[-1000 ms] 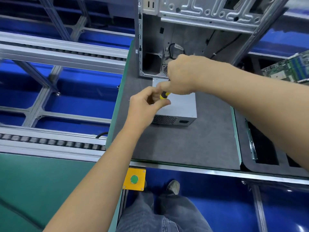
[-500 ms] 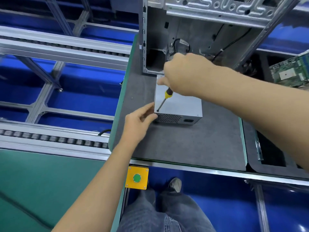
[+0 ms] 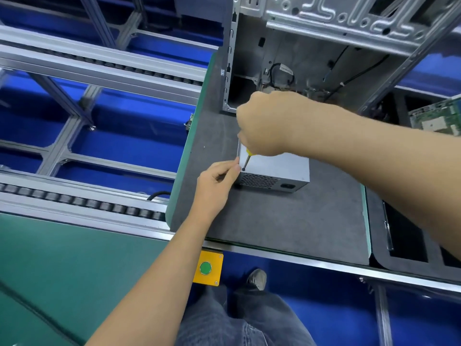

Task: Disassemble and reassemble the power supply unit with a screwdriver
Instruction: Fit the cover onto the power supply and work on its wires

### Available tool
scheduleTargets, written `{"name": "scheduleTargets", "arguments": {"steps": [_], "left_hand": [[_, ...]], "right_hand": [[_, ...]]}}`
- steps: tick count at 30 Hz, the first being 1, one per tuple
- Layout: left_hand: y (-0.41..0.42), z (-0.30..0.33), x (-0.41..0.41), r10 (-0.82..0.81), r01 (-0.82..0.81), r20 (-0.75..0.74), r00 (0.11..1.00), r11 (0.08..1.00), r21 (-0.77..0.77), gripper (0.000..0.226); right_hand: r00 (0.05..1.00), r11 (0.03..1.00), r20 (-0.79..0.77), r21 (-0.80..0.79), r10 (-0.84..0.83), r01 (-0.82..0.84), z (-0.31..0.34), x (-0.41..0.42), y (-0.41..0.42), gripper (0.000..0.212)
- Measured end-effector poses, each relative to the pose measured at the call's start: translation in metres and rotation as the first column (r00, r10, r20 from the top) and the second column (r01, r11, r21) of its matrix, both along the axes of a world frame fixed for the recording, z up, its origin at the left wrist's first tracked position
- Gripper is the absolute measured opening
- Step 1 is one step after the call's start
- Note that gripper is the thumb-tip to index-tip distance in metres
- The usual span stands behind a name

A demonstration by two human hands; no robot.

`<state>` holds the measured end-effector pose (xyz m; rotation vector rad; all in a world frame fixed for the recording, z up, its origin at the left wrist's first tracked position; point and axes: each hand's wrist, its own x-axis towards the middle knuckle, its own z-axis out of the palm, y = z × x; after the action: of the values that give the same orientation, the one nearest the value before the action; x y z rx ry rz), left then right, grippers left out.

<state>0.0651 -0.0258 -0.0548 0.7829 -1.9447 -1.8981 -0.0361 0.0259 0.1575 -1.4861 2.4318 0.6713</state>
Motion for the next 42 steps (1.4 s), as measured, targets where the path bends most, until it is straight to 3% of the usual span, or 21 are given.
{"name": "scheduleTargets", "arguments": {"steps": [3, 5, 8, 10, 13, 17, 19, 21, 23, 25, 27, 29, 31, 33, 35, 39, 42], "left_hand": [[0.001, 0.0, -0.001, -0.007, 0.007, 0.003, 1.0, 1.0, 0.013, 0.022], [0.0, 0.0, -0.001, -0.003, 0.003, -0.001, 1.0, 1.0, 0.026, 0.022], [0.0, 0.0, -0.001, 0.005, -0.004, -0.008, 1.0, 0.999, 0.045, 0.022], [0.001, -0.001, -0.003, 0.013, -0.013, -0.005, 1.0, 0.998, 0.064, 0.022], [0.002, 0.0, -0.003, 0.021, -0.021, -0.008, 1.0, 0.998, 0.065, 0.021], [0.002, 0.001, -0.003, 0.027, -0.027, -0.003, 1.0, 0.998, 0.051, 0.023], [0.003, 0.0, -0.004, 0.035, -0.035, 0.001, 0.999, 0.998, 0.06, 0.022], [0.005, -0.001, -0.004, 0.042, -0.042, 0.007, 0.999, 0.997, 0.068, 0.022], [0.006, -0.001, -0.003, 0.051, -0.052, 0.011, 0.999, 0.996, 0.066, 0.022], [0.006, -0.002, -0.003, 0.057, -0.057, 0.008, 0.998, 0.995, 0.079, 0.022], [0.007, -0.002, -0.003, 0.064, -0.064, 0.002, 0.998, 0.994, 0.093, 0.021], [0.007, -0.002, -0.003, 0.065, -0.064, 0.001, 0.998, 0.993, 0.099, 0.019], [0.006, 0.0, -0.004, 0.065, -0.065, 0.002, 0.998, 0.993, 0.095, 0.017], [0.006, 0.001, -0.004, 0.063, -0.063, 0.008, 0.998, 0.994, 0.086, 0.014], [0.005, 0.001, -0.003, 0.054, -0.055, 0.018, 0.998, 0.994, 0.089, 0.012], [0.006, 0.0, -0.003, 0.049, -0.051, 0.025, 0.998, 0.995, 0.082, 0.018], [0.005, 0.0, -0.003, 0.053, -0.054, 0.018, 0.998, 0.994, 0.094, 0.014]], "right_hand": [[0.998, 0.99, 0.047, 0.138, -0.046, 0.04, 0.003, -0.012, -0.001, 0.039], [0.997, 0.969, 0.063, 0.238, 0.05, -0.064, 0.011, -0.017, 0.005, 0.032], [0.954, 0.929, -0.013, 0.23, 0.299, -0.289, 0.009, -0.017, 0.016, 0.02], [0.935, 0.921, -0.048, 0.193, 0.352, -0.337, 0.006, -0.017, 0.016, 0.022], [0.987, 0.972, 0.031, 0.175, 0.155, -0.158, 0.003, -0.024, 0.009, 0.04], [0.946, 0.945, 0.186, 0.246, -0.265, 0.216, -0.003, -0.032, 0.001, 0.033], [0.946, 0.936, 0.166, 0.266, -0.28, 0.23, -0.005, -0.036, 0.005, 0.032], [0.987, 0.961, 0.093, 0.256, -0.13, 0.103, -0.007, -0.036, 0.011, 0.031], [0.99, 0.968, -0.012, 0.214, 0.139, -0.133, -0.004, -0.032, 0.018, 0.021], [0.892, 0.893, -0.143, 0.217, 0.428, -0.394, 0.0, -0.027, 0.021, 0.018], [0.801, 0.819, -0.201, 0.26, 0.564, -0.512, 0.004, -0.019, 0.018, 0.033], [0.883, 0.888, -0.158, 0.214, 0.442, -0.406, 0.003, -0.011, 0.008, 0.044], [0.998, 0.983, 0.016, 0.171, 0.067, -0.069, -0.004, -0.012, -0.002, 0.039], [0.939, 0.938, 0.16, 0.22, -0.306, 0.269, -0.004, -0.019, -0.006, 0.033], [0.874, 0.892, 0.224, 0.25, -0.432, 0.377, -0.002, -0.026, 0.001, 0.034], [0.991, 0.987, 0.106, 0.147, -0.079, 0.063, -0.006, -0.024, 0.02, 0.024], [0.989, 0.986, -0.05, 0.092, 0.142, -0.138, -0.002, -0.016, 0.019, 0.015]]}}
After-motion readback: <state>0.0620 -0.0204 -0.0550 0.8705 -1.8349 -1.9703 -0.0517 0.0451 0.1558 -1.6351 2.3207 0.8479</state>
